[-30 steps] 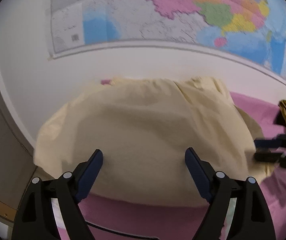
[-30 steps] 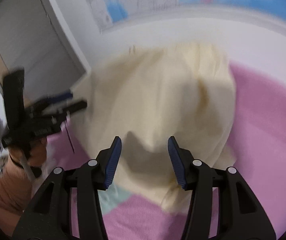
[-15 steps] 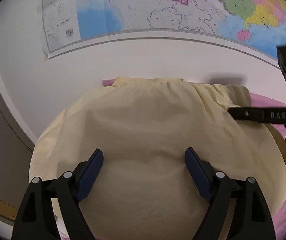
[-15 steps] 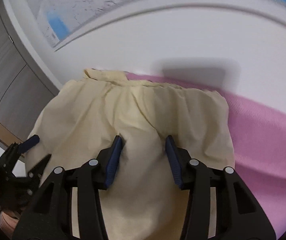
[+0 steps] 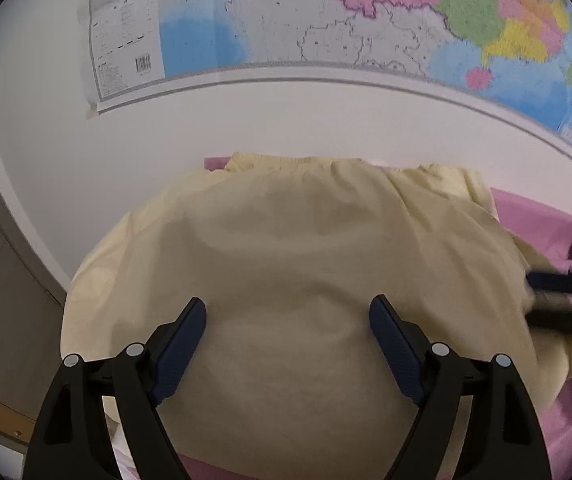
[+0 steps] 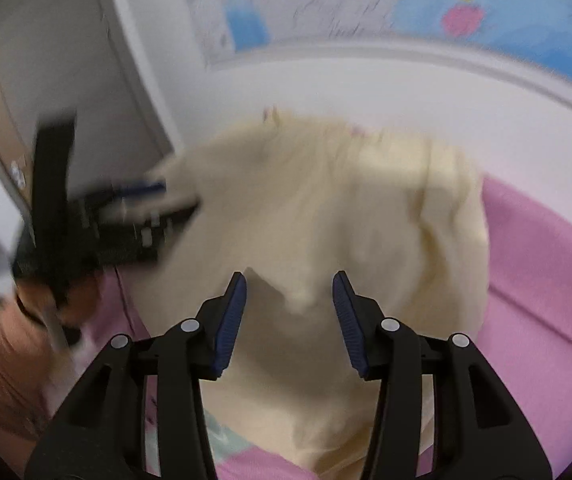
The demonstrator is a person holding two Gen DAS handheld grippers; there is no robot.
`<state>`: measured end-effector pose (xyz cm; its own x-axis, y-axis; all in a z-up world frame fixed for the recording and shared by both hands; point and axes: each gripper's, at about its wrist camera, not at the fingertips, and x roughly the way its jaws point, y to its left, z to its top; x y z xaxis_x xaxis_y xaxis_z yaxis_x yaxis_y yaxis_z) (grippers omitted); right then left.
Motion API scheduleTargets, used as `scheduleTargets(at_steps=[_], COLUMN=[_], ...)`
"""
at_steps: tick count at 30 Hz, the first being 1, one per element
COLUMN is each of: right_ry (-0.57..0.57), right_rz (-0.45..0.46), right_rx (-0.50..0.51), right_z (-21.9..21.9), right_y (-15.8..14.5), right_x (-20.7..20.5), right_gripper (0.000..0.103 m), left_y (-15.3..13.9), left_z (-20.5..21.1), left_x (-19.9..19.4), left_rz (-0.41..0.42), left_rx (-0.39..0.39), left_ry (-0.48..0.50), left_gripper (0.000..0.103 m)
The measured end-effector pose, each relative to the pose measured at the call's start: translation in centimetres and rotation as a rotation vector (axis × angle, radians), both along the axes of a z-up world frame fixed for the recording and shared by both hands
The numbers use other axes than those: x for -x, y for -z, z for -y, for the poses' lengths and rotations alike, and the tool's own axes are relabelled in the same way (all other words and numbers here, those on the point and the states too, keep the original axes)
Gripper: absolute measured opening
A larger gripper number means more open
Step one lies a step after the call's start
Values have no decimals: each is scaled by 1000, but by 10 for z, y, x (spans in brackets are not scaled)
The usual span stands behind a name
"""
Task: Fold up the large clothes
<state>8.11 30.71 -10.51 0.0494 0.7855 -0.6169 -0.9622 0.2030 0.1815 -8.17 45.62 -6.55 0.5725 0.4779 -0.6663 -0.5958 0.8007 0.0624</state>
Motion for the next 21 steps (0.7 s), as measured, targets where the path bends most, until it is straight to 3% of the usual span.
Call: scheduleTargets(at_steps=[8,15,21], right_ry=[37,26,56], right_rz=[-85,-123,-137], right_rx=[-93,-28,-89], right_z=[32,32,43], right_y=[-1,32,22], right_x=[-3,3,8], right_gripper=[49,50,51], left_y=[-14,-2,-13], left_z=[16,27,45], left_x=[25,31,35], left_rz=[53,35,68], left_rx=[15,23,6], left_ry=[8,41,28], left_gripper=[81,81,81])
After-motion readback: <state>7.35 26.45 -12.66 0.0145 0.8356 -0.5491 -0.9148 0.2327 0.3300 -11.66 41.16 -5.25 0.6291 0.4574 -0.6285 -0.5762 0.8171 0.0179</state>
